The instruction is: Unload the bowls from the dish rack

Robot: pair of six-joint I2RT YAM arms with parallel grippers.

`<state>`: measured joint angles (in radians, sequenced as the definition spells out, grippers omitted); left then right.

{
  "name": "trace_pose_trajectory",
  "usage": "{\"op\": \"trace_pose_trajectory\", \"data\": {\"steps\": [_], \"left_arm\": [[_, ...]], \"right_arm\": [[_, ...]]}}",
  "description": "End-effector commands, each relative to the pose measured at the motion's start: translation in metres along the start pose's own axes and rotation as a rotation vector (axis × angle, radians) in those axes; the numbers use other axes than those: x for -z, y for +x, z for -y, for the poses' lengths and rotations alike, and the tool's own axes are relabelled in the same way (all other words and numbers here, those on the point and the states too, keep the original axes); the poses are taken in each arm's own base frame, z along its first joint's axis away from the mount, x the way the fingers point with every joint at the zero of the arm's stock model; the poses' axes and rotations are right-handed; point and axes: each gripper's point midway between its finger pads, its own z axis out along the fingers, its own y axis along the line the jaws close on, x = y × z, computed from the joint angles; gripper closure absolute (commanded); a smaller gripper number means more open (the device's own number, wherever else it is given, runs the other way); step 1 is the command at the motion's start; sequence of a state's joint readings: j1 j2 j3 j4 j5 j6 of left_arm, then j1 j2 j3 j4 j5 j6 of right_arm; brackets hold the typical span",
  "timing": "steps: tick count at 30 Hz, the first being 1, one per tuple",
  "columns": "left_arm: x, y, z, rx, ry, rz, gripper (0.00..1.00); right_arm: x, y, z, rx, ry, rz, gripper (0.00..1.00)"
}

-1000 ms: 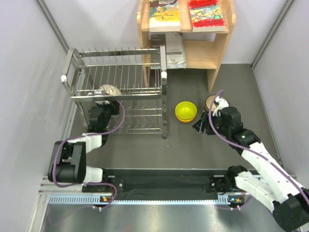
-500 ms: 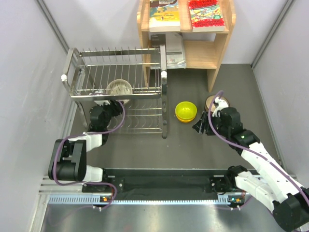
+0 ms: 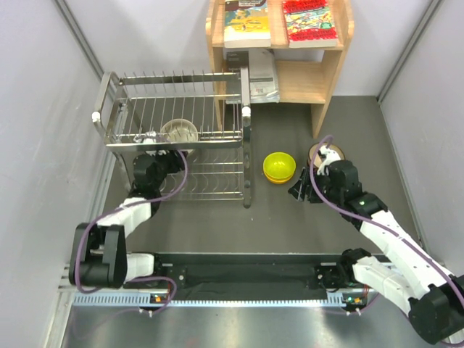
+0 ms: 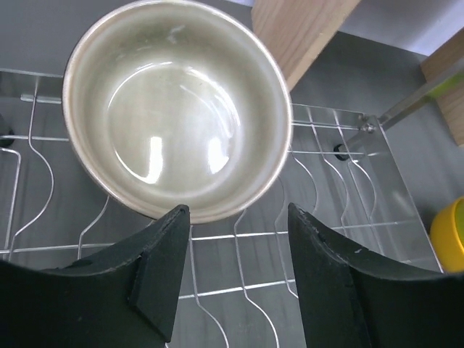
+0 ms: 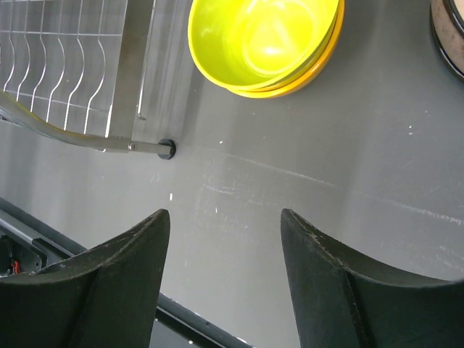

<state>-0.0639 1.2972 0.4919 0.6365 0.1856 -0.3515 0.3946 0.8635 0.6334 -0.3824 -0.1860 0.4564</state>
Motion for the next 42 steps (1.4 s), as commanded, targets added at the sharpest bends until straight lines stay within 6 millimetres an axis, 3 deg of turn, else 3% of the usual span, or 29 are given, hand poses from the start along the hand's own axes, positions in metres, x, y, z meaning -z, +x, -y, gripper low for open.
{"op": "trace_pose_trajectory", "data": {"steps": [1, 6, 9, 14, 26, 29, 33, 35, 36, 37, 39, 42], "left_arm": [[0.012, -0.018, 0.021, -0.112, 0.001, 0.039, 0.37], [0.012, -0.002, 0.041, -0.238, -0.033, -0.011, 0.32], [0.013, 0.007, 0.040, -0.305, -0.090, -0.028, 0.31], [0.021, 0.006, 0.019, -0.392, -0.274, -0.013, 0.31], [0.014, 0.023, 0.033, -0.752, -0.382, -0.077, 0.31], [0.017, 0.017, 0.033, -0.801, -0.419, -0.072, 0.30], [0.014, 0.001, 0.043, -0.822, -0.460, -0.051, 0.17], [0.011, 0.004, 0.040, -0.858, -0.488, -0.091, 0.17], [0.006, -0.006, 0.047, -0.851, -0.496, -0.083, 0.18], [0.003, 0.007, 0.042, -0.895, -0.509, -0.154, 0.18], [-0.003, 0.000, 0.045, -0.873, -0.539, -0.165, 0.15], [-0.007, 0.011, 0.046, -0.886, -0.510, -0.215, 0.14]], "right_arm": [[-0.002, -0.013, -0.009, 0.010, -0.040, 0.041, 0.37], [-0.004, -0.009, -0.008, 0.006, -0.041, 0.029, 0.37], [-0.005, -0.008, -0.007, 0.005, -0.040, 0.028, 0.37], [-0.006, -0.003, -0.007, 0.003, -0.045, 0.017, 0.37], [-0.013, 0.006, -0.009, -0.001, -0.074, -0.025, 0.37], [-0.013, 0.005, -0.010, 0.001, -0.077, -0.025, 0.37], [-0.012, 0.004, -0.014, 0.002, -0.096, -0.025, 0.37], [-0.010, 0.003, -0.016, 0.003, -0.103, -0.022, 0.37], [-0.010, 0.003, -0.016, 0.005, -0.104, -0.023, 0.37], [-0.010, 0.005, -0.015, 0.004, -0.103, -0.024, 0.37], [-0.010, 0.005, -0.015, 0.000, -0.102, -0.027, 0.37], [-0.013, 0.005, -0.014, 0.001, -0.097, -0.034, 0.37]]}}
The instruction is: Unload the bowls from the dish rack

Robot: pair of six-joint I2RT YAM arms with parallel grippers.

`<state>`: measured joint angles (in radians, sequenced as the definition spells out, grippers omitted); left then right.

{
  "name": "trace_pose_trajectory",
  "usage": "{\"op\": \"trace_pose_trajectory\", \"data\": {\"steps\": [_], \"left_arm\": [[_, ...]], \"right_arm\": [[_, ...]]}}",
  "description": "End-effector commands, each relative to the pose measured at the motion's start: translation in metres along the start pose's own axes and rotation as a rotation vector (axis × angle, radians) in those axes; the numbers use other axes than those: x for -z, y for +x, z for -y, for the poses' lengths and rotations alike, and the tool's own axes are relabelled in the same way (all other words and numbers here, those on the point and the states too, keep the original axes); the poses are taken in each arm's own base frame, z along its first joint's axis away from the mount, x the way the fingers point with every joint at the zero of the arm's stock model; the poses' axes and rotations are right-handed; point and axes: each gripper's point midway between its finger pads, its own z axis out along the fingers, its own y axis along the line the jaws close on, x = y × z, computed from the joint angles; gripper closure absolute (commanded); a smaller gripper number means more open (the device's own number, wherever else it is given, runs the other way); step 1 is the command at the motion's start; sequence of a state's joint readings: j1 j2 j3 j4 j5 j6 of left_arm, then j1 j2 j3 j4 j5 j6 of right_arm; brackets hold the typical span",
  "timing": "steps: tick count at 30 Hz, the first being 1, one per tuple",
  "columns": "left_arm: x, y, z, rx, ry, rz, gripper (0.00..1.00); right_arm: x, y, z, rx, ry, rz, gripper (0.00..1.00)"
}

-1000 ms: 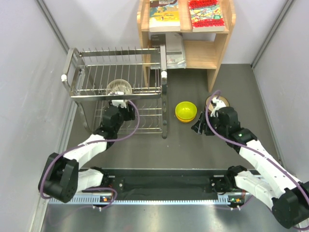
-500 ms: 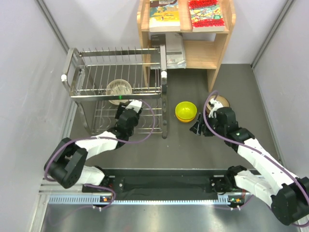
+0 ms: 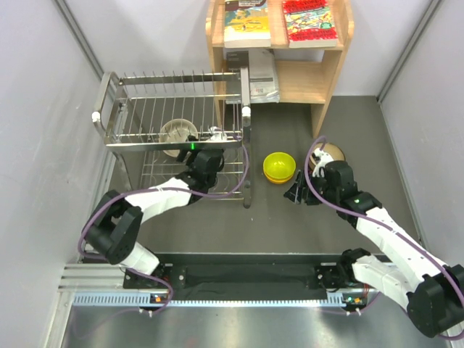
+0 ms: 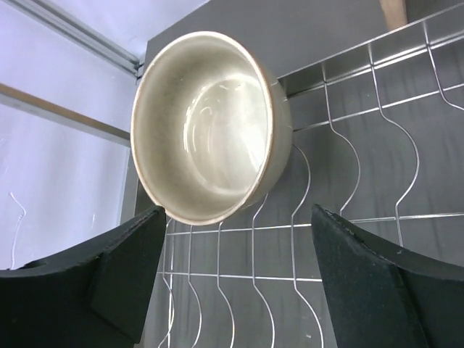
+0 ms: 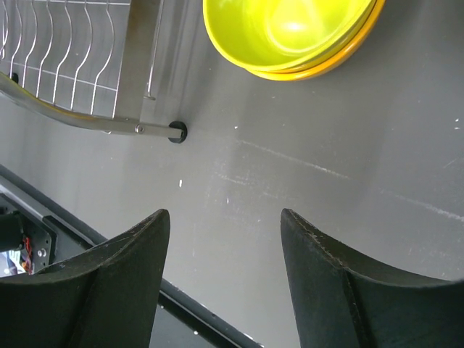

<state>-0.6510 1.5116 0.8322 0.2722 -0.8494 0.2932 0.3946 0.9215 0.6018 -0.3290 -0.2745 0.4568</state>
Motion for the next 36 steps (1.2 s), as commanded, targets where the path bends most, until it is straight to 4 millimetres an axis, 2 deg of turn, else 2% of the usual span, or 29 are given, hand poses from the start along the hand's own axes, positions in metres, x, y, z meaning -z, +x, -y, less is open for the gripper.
{"op": "trace_pose_trajectory", "data": {"steps": [1, 5, 10, 16, 23, 27, 36], "left_arm": [[0.000, 0.003, -0.001, -0.027, -0.001, -0.055, 0.09], [-0.007, 0.009, 0.000, -0.019, 0.052, -0.099, 0.10], [-0.017, 0.013, 0.000, -0.032, 0.036, -0.099, 0.11], [-0.036, 0.024, -0.005, 0.014, 0.053, -0.109, 0.12], [-0.053, 0.024, 0.005, -0.020, 0.082, -0.095, 0.14], [-0.065, 0.032, 0.010, -0.021, 0.100, -0.120, 0.16], [-0.071, 0.028, 0.001, -0.001, 0.060, -0.101, 0.28]], "right_arm": [[0.000, -0.014, -0.010, 0.015, -0.034, 0.039, 0.37], [-0.003, -0.017, -0.010, 0.014, -0.030, 0.039, 0.38], [-0.008, -0.016, -0.010, 0.012, -0.032, 0.026, 0.38], [-0.006, -0.020, -0.013, 0.016, -0.035, 0.037, 0.38], [-0.007, -0.020, -0.014, 0.016, -0.036, 0.016, 0.38], [-0.005, -0.024, -0.014, 0.022, -0.024, 0.026, 0.38], [-0.007, -0.022, -0.013, 0.016, -0.025, 0.020, 0.38]]}}
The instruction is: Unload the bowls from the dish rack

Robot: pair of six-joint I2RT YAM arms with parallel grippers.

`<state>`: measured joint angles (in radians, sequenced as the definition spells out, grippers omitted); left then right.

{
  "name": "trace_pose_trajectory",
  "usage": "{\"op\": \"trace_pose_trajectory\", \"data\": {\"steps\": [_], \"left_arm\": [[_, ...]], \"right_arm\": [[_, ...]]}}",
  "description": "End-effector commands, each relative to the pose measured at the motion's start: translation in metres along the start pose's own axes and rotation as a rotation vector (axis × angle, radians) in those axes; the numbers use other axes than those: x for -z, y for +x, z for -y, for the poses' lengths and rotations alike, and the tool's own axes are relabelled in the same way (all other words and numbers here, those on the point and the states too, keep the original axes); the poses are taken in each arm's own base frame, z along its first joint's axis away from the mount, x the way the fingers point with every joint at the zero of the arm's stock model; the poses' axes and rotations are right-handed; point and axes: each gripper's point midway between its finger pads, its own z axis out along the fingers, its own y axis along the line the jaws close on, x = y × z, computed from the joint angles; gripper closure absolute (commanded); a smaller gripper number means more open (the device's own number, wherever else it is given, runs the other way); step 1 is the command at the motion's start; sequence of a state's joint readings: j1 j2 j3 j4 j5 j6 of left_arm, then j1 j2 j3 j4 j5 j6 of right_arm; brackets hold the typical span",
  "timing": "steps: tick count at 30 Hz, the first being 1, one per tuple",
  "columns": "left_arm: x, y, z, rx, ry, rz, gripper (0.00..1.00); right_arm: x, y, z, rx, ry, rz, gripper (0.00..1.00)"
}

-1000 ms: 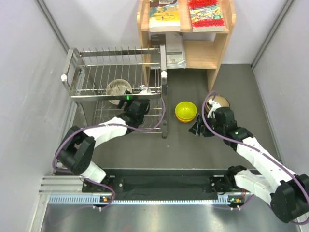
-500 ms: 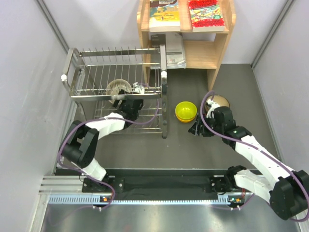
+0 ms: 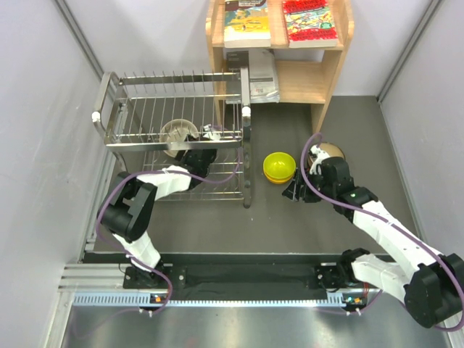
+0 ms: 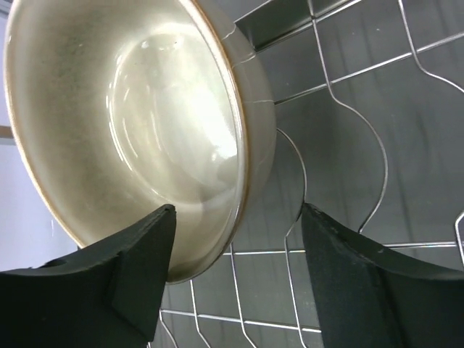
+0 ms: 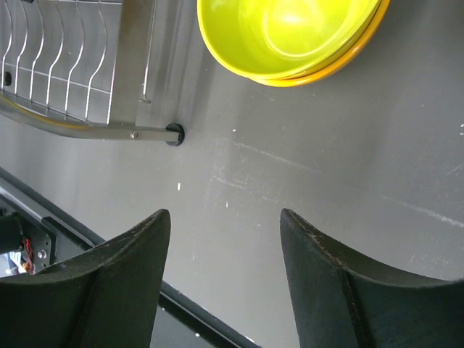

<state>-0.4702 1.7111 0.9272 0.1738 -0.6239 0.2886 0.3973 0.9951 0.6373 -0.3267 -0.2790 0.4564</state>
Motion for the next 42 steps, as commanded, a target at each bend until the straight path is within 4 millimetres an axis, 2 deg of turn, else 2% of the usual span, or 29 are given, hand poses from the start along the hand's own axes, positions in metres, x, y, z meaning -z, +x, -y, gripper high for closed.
{"op": "trace_pose_trajectory", "data": {"steps": [1, 6, 11, 12, 14, 15, 18, 19, 26, 36, 42], "left_arm": [[-0.003, -0.030, -0.018, 0.058, -0.065, 0.087, 0.30], [-0.004, -0.035, -0.023, 0.060, -0.092, 0.102, 0.38], [-0.004, -0.039, -0.026, 0.073, -0.091, 0.113, 0.42], [-0.007, -0.036, -0.026, 0.072, -0.095, 0.103, 0.48], [-0.011, -0.034, -0.025, 0.069, -0.094, 0.088, 0.53], [-0.012, -0.035, -0.026, 0.077, -0.095, 0.088, 0.64], [-0.011, -0.036, -0.024, 0.098, -0.084, 0.098, 0.74], [-0.009, -0.036, -0.024, 0.107, -0.082, 0.102, 0.83], [-0.009, -0.035, -0.024, 0.095, -0.079, 0.093, 0.98], [-0.003, -0.034, -0.029, 0.109, -0.097, 0.073, 1.00], [0.029, -0.050, -0.024, 0.114, -0.104, 0.125, 1.00]], "right_arm": [[0.002, -0.020, -0.013, 0.024, -0.033, 0.053, 0.38], [0.004, -0.020, -0.013, 0.026, -0.029, 0.052, 0.38], [0.003, -0.018, -0.011, 0.026, -0.026, 0.049, 0.38], [0.003, -0.018, -0.011, 0.024, -0.026, 0.049, 0.38], [0.003, -0.019, -0.012, 0.026, -0.026, 0.050, 0.38], [0.004, -0.018, -0.011, 0.027, -0.025, 0.048, 0.38], [0.004, -0.018, -0.010, 0.029, -0.017, 0.048, 0.38], [0.004, -0.018, -0.010, 0.030, -0.015, 0.048, 0.38], [0.003, -0.016, -0.009, 0.026, -0.013, 0.044, 0.38], [0.007, -0.018, -0.009, 0.029, -0.010, 0.053, 0.38], [0.007, -0.019, -0.010, 0.029, -0.011, 0.058, 0.38]]}}
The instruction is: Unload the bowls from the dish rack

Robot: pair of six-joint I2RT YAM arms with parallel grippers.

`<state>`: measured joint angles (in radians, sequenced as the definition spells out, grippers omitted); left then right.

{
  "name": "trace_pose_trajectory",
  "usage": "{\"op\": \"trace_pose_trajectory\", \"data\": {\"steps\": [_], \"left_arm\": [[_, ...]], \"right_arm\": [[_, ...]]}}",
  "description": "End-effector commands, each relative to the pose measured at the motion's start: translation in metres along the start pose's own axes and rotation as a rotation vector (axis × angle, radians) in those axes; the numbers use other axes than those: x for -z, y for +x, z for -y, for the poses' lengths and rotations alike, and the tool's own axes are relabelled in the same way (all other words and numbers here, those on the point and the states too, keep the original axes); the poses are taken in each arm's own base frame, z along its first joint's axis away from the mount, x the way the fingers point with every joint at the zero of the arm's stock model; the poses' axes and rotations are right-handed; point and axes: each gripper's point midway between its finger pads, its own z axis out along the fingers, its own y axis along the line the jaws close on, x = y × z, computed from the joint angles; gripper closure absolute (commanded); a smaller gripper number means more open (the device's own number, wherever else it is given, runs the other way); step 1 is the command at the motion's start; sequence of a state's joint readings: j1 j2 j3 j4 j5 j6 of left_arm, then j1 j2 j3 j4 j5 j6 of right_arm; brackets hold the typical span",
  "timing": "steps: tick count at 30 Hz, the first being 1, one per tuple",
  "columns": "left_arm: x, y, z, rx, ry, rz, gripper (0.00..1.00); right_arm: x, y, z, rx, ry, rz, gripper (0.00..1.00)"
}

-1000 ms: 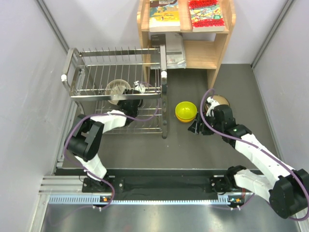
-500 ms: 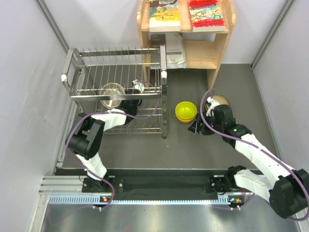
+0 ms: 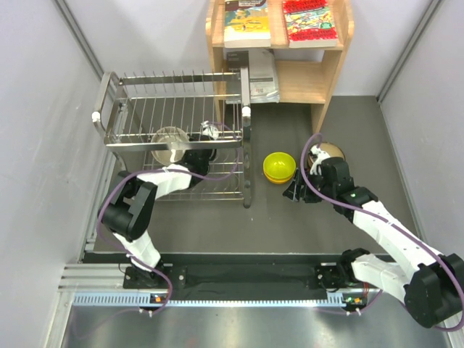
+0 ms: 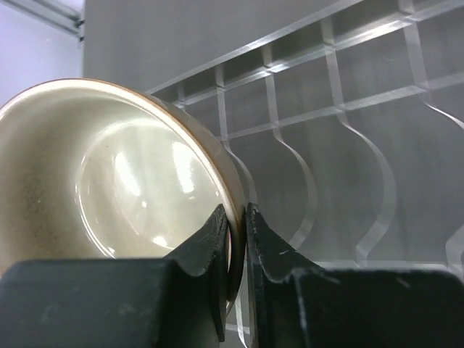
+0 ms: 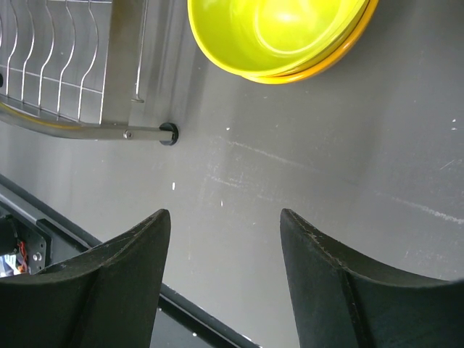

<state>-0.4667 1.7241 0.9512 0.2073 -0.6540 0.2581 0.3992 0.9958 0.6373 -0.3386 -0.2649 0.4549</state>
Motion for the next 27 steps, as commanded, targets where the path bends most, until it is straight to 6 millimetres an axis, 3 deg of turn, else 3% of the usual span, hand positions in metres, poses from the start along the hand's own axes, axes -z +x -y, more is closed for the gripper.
{"op": "trace_pose_trajectory", "data": {"steps": [1, 7, 17, 21, 27], "left_arm": [[0.036, -0.043, -0.017, 0.060, -0.062, 0.109, 1.00], [0.072, -0.046, -0.008, 0.070, -0.070, 0.151, 1.00], [0.115, -0.025, 0.010, 0.094, -0.050, 0.151, 1.00], [0.137, -0.024, 0.009, 0.132, -0.052, 0.164, 1.00], [0.175, -0.025, 0.027, 0.148, 0.046, 0.203, 1.00]], "right_arm": [[0.008, -0.022, -0.013, 0.030, -0.029, 0.066, 0.38], [0.009, -0.022, -0.014, 0.028, -0.032, 0.072, 0.38], [0.008, -0.022, -0.013, 0.026, -0.027, 0.071, 0.38], [0.011, -0.030, -0.015, 0.030, -0.023, 0.092, 0.37], [0.020, -0.037, -0.016, 0.034, -0.005, 0.125, 0.36]]}}
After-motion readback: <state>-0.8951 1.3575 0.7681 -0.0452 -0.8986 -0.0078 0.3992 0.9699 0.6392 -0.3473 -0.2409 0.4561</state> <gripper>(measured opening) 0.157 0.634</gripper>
